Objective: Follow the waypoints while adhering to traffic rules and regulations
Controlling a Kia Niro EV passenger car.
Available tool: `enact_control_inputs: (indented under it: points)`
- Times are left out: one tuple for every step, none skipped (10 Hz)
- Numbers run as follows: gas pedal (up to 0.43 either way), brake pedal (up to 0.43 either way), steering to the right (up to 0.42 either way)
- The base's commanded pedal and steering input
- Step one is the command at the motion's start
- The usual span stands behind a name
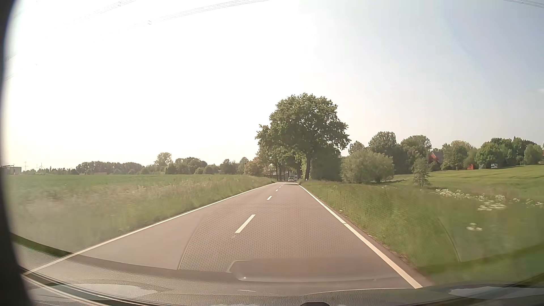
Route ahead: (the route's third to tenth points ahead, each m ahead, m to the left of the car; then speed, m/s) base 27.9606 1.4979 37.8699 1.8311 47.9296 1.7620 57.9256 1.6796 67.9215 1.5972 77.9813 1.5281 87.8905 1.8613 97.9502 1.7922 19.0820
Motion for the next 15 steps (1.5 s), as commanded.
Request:
enact_control_inputs:
  points:
    - [0.157, 0.000, 0.002]
    - [0.157, 0.000, 0.002]
    - [0.157, 0.000, 0.002]
    - [0.150, 0.000, 0.001]
    - [0.150, 0.000, 0.001]
    - [0.150, 0.000, 0.001]
    - [0.150, 0.000, 0.001]
    - [0.150, 0.000, 0.001]
    - [0.150, 0.000, 0.001]
    - [0.150, 0.000, 0.001]
    - [0.150, 0.000, 0.001]
    - [0.138, 0.000, 0.001]
    - [0.118, 0.000, -0.001]
    - [0.098, 0.000, -0.009]
    - [0.087, 0.000, -0.012]
